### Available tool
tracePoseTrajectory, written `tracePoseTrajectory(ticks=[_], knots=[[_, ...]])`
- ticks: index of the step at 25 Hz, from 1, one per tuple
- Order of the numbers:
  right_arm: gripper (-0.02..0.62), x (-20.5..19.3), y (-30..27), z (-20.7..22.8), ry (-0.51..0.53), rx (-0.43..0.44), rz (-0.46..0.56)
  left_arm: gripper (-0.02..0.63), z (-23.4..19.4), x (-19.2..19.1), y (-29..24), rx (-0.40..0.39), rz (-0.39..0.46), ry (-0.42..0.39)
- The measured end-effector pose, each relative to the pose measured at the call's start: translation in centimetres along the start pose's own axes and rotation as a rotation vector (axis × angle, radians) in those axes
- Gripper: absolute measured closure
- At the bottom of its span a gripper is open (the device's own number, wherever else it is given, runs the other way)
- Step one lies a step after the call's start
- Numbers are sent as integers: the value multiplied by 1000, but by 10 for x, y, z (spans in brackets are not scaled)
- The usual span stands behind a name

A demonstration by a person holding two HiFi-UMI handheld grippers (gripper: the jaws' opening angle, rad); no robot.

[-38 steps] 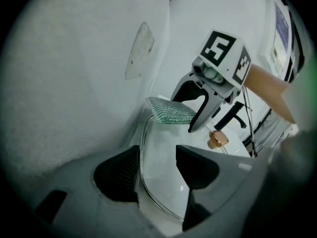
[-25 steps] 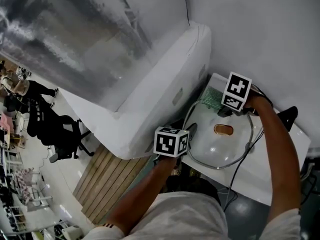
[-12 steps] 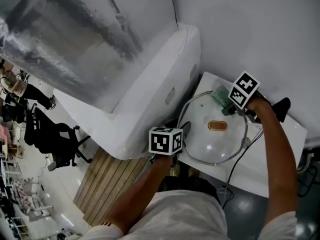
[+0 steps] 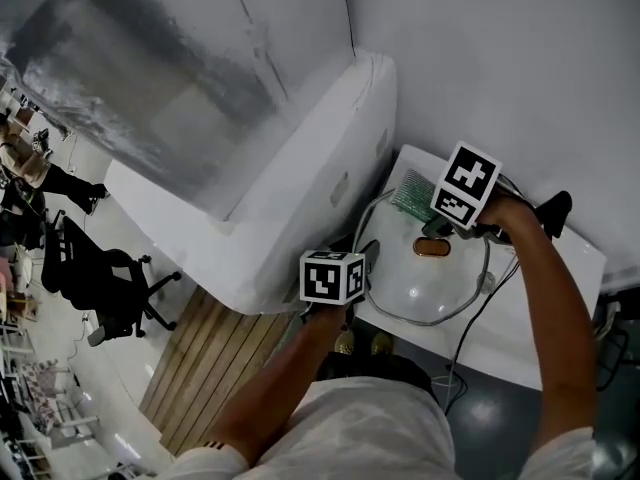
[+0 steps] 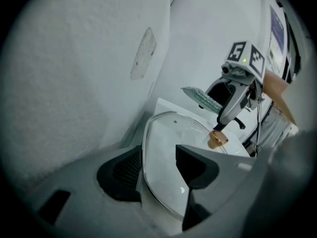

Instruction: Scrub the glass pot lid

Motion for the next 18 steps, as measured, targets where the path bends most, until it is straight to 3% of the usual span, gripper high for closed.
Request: tracePoseTrajectory(ticks=[8, 18], knots=[[247, 16, -34, -46, 102, 44, -78, 379, 0, 0, 0, 0, 5, -2], [247, 4, -50, -56, 159, -17, -165, 379, 0, -2, 0, 1, 17, 0]])
Point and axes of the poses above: the fingertips, and each gripper's own axes: y backward along the fingers, z to its right, x out of its top, the point moved 3 cm from there along y, backward along the fingers, and after that the axes turned 14 degrees about z, right-handed, at the moved point
